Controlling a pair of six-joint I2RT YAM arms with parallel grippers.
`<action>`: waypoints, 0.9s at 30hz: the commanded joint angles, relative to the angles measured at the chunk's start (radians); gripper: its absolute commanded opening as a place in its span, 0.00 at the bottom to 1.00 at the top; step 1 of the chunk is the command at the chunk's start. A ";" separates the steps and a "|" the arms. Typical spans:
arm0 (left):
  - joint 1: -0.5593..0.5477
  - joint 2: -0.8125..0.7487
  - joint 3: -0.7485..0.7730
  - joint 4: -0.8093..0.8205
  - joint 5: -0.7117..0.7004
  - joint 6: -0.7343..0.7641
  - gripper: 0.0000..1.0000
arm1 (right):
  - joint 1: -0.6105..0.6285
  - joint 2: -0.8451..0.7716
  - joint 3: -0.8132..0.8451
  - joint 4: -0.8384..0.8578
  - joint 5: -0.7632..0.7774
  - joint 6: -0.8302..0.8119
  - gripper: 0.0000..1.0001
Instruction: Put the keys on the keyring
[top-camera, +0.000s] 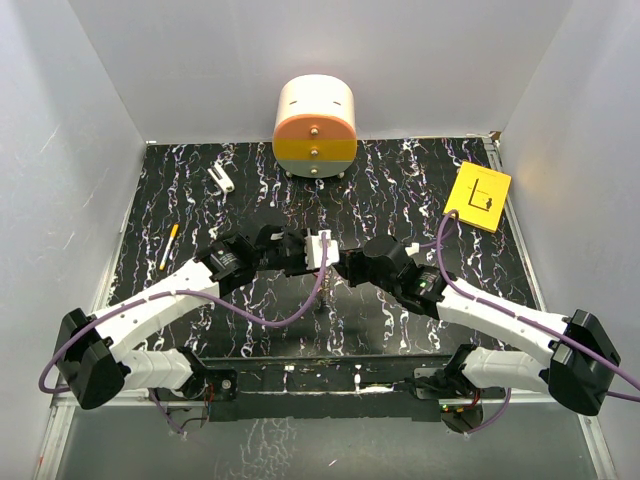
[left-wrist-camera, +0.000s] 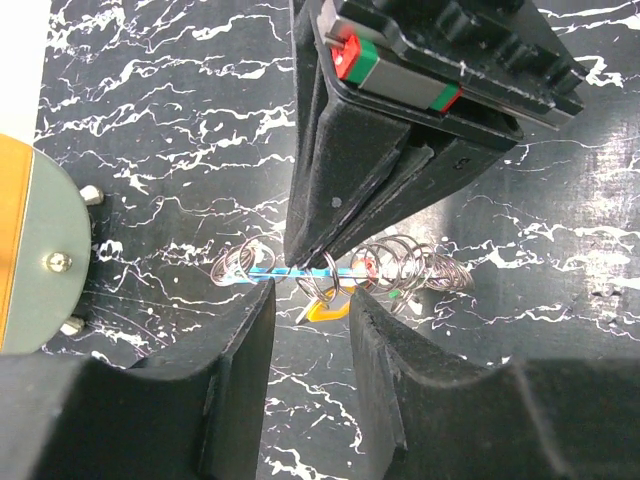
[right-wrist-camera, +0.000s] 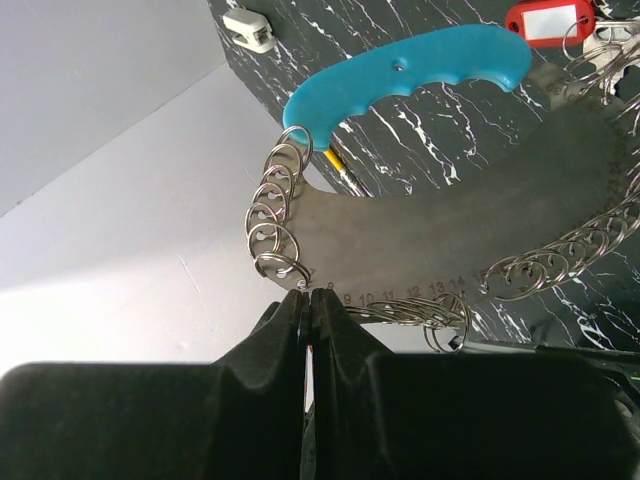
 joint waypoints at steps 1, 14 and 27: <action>-0.008 0.004 0.018 0.037 0.003 -0.010 0.33 | 0.006 -0.009 0.046 0.106 -0.001 0.398 0.08; -0.017 0.009 0.003 0.028 -0.002 -0.018 0.31 | 0.009 -0.005 0.045 0.119 -0.006 0.397 0.08; -0.017 0.010 -0.006 0.029 -0.058 -0.002 0.20 | 0.010 -0.003 0.047 0.124 -0.005 0.396 0.08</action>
